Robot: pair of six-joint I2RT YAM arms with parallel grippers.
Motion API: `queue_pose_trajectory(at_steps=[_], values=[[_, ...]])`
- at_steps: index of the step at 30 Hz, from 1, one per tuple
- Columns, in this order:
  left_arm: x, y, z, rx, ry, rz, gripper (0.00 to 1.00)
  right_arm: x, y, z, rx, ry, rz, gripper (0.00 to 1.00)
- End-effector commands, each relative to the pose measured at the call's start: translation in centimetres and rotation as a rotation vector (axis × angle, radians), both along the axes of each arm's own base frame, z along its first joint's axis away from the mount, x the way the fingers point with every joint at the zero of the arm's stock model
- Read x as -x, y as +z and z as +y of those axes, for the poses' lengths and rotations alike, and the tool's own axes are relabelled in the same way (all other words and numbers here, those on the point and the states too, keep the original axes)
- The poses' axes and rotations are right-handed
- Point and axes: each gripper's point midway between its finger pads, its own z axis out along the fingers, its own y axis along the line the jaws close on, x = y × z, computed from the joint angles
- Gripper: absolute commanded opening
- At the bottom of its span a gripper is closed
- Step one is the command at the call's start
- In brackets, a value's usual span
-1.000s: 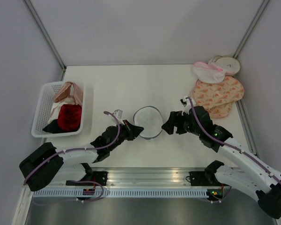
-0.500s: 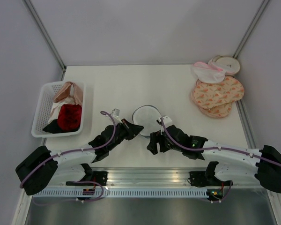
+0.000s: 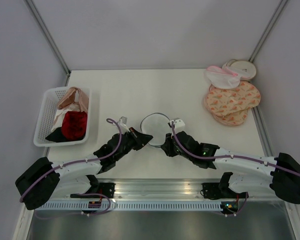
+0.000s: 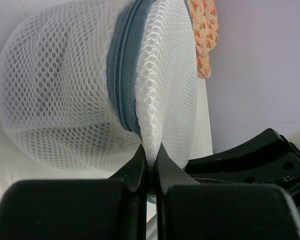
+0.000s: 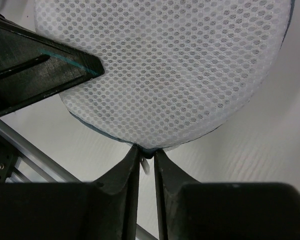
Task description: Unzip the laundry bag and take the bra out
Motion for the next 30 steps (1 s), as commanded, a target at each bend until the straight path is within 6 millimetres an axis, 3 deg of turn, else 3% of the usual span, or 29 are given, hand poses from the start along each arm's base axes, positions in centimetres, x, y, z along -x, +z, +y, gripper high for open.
queue_pose_trajectory(at_steps=[1,9,12,19,24,30], values=[[0.7,0.7,-0.4,0.050,-0.029,0.010,0.02,-0.5,2.3,1.3,-0.052,0.000,-0.029,0.18],[0.5,1.1,0.1,0.024,-0.021,-0.020,0.02,0.6,1.0,-0.4,0.013,0.003,0.020,0.00],[0.5,0.9,0.3,-0.027,-0.031,-0.031,0.02,1.0,0.1,-2.1,0.100,-0.019,0.049,0.01],[0.1,0.1,1.2,-0.167,-0.092,-0.065,0.02,1.9,-0.2,-3.5,0.202,0.008,0.093,0.04],[0.2,0.1,1.1,-0.176,-0.125,-0.084,0.02,2.3,-0.3,-3.4,0.197,0.036,0.097,0.02],[0.5,0.4,0.3,-0.149,-0.158,-0.083,0.02,2.7,-0.2,-2.1,0.156,0.091,0.104,0.14]])
